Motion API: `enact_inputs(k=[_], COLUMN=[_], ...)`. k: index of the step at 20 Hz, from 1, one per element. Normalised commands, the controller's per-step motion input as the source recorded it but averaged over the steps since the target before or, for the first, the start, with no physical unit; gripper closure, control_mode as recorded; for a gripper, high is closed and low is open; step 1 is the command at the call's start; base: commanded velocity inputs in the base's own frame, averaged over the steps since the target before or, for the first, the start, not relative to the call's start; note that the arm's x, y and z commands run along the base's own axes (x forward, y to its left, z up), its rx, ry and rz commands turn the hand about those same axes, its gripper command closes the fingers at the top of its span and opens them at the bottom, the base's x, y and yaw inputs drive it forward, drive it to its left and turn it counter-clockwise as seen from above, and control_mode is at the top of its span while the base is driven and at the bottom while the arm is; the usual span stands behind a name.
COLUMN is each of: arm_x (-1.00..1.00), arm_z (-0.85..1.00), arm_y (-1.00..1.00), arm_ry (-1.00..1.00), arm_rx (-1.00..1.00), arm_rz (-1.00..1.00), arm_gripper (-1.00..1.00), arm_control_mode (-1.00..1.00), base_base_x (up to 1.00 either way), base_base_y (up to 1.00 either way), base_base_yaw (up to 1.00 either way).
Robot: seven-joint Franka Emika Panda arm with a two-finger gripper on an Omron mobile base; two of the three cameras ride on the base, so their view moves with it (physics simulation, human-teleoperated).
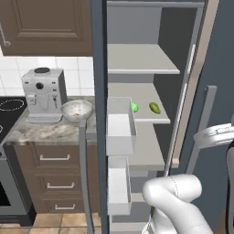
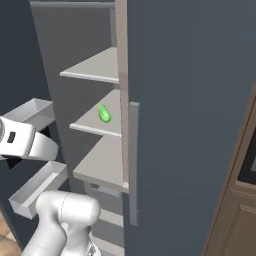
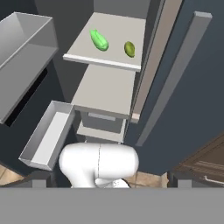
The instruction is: Take the mango, corn, and mango from the freezer and place them in the bowl on the counter.
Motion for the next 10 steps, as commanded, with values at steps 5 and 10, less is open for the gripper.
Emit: enact_inputs(k=[5,10], arm_x=[0.00,0.00], arm_z=[0.00,0.00], arm_y=[0.00,0.00], arm_ry=[0.00,0.00], arm_rx=[0.00,0.00], arm_rz=[0.00,0.00], arm_gripper=[-1.00,-1.00], arm_control_mode=[1.00,1.00], base_base_x=[0.19,0.39], base_base_y=[-0.16,0.03], base_base_yaw=[-0.19,-0.20])
